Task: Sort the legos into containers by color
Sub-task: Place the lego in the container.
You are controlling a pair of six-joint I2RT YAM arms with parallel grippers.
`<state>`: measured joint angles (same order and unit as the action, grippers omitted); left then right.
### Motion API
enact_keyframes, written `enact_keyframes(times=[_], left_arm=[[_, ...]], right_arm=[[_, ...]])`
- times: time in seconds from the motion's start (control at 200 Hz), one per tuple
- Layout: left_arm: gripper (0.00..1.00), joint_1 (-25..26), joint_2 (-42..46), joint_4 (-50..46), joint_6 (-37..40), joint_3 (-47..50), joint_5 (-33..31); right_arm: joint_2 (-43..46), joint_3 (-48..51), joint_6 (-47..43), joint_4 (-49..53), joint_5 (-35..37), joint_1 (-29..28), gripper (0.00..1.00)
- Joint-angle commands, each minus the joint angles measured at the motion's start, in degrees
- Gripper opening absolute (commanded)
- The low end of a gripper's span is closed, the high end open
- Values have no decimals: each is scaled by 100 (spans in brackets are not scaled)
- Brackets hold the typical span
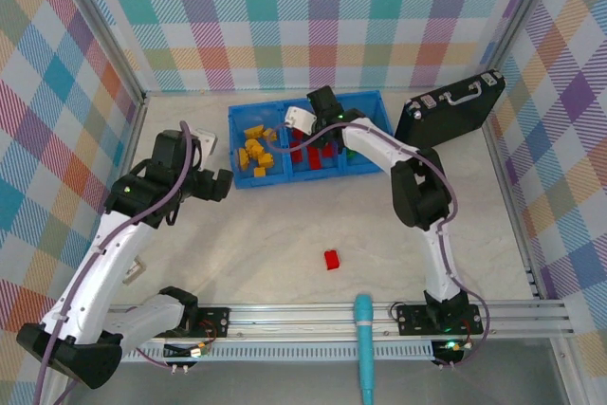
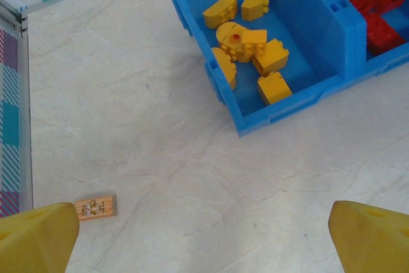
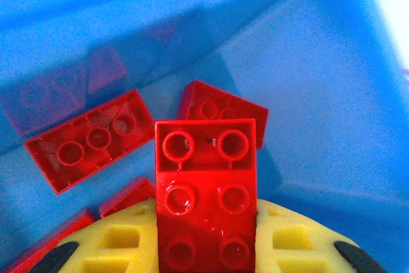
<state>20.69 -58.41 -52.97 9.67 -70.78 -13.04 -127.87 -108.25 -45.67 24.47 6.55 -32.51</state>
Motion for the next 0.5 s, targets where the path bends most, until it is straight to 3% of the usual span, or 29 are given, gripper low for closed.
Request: enact_keyframes(times=[0.0,0.095,0.245,0.495], left_arm=[[100,-74,-11,-529,-216,-393,194],[100,-74,101,-698,-453,-478,485],[98,-74,-2,-1620,-976,-828,98],[97,-52,589,-1769,-1723,-402,874]], right_arm=[[-220,-307,45,233,128,43,21],[-329,-341,65,159,145,43,22],[-401,-329,85,154,148,43,26],[-434,-100,67,-28,173,52,30]])
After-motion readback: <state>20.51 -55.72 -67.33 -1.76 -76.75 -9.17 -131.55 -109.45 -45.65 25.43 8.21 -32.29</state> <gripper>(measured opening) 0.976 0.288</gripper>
